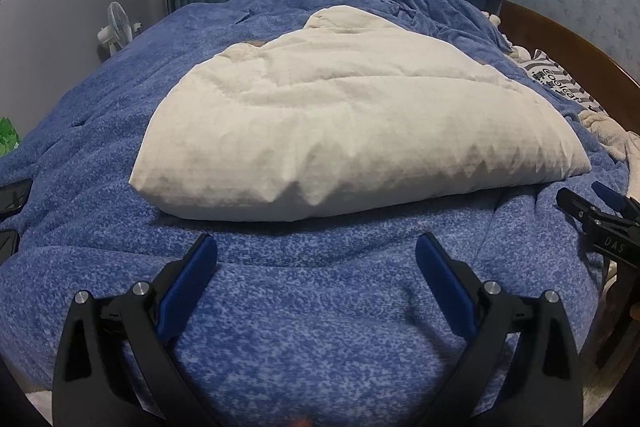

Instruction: Fold large clothes

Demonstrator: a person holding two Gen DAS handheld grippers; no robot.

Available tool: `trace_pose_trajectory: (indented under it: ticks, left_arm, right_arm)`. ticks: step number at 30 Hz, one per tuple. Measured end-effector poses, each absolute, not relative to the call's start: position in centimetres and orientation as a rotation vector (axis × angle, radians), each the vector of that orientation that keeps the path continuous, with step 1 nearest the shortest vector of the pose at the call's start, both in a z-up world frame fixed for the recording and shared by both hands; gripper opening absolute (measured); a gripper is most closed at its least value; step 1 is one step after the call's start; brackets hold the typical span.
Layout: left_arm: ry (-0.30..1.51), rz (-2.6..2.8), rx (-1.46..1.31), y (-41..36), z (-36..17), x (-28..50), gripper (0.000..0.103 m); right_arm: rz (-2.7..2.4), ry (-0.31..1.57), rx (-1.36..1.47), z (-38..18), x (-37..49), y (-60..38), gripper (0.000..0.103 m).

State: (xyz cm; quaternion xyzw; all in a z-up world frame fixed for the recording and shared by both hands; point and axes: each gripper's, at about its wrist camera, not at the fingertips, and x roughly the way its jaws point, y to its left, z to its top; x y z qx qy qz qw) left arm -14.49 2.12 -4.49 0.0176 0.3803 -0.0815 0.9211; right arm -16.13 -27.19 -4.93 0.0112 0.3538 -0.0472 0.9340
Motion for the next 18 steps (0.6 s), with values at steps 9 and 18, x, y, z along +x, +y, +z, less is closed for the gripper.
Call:
trace_pose_trajectory:
  ticks: [9, 18]
  left_arm:
    - [0.798, -0.158, 0.026, 1.60, -4.41, -14.23, 0.095]
    - [0.796, -0.161, 0.023, 1.37, -4.57, -14.15, 0.095]
  right_arm:
    - [-0.098, 0.730, 0.017, -5.10, -16.14, -27.33, 0.097]
    - [-0.100, 0.731, 0.014, -5.15, -16.12, -27.31, 0.097]
